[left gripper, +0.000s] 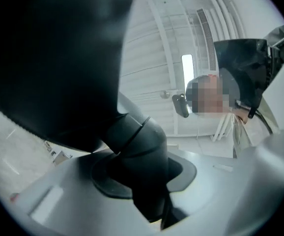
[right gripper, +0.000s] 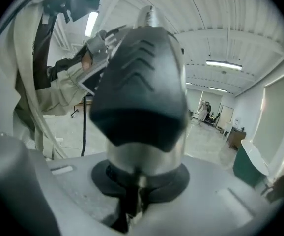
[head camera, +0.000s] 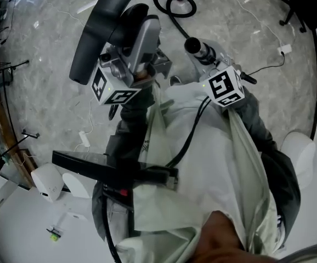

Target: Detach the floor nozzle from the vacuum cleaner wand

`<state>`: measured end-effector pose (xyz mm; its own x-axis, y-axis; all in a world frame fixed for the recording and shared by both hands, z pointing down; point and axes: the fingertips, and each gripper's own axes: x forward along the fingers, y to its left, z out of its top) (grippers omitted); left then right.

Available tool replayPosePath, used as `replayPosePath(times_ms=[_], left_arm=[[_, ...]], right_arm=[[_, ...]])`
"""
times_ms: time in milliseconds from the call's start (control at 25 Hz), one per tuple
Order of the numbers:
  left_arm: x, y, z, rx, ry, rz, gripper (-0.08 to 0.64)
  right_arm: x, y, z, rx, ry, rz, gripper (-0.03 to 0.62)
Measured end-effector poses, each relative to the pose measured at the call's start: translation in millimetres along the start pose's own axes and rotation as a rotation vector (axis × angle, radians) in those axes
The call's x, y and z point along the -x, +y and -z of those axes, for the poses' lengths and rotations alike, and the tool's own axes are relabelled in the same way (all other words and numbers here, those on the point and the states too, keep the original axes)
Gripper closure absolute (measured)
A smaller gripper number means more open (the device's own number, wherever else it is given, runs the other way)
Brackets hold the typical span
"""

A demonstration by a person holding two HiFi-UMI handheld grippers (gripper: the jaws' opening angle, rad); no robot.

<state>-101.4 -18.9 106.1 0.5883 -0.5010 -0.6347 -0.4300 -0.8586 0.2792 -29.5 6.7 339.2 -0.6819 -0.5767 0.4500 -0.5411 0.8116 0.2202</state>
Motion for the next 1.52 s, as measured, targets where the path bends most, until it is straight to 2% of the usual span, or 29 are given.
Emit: replayPosePath(times_ms=[160, 320, 440, 680, 840, 1040, 1520], left_arm=[[32, 18, 30, -0.012, 0.134, -0.11, 0.445], [65, 28, 44, 0.024, 0.18, -0.189, 0.445], [83, 31, 58, 0.02, 0.235, -0.233, 0.445], [112, 31, 90, 0.015, 0.348, -0.285, 0.445], [120, 31, 104, 0.037, 0.376, -0.294, 0.445], [120, 31, 110, 0.011, 0.405, -0.297, 0.445], [120, 29, 107, 0.022, 0.369, -0.307, 0.445]], right_arm=[[17, -8, 11, 0.011, -0.014, 0.015, 0.534], [26, -17, 29, -0.037, 0.003, 0.036, 0.533], [31, -19, 34, -0.07, -0.014, 0.056, 0.532], [45, -21, 40, -0.057, -0.036, 0.114, 0.532], [50, -26, 42, -0.064, -0.052, 0.137, 0.532], [49, -33, 45, -0.087, -0.043, 0.163, 0.532], [42, -31, 40, -0.067, -0.037, 0.155, 0.532]])
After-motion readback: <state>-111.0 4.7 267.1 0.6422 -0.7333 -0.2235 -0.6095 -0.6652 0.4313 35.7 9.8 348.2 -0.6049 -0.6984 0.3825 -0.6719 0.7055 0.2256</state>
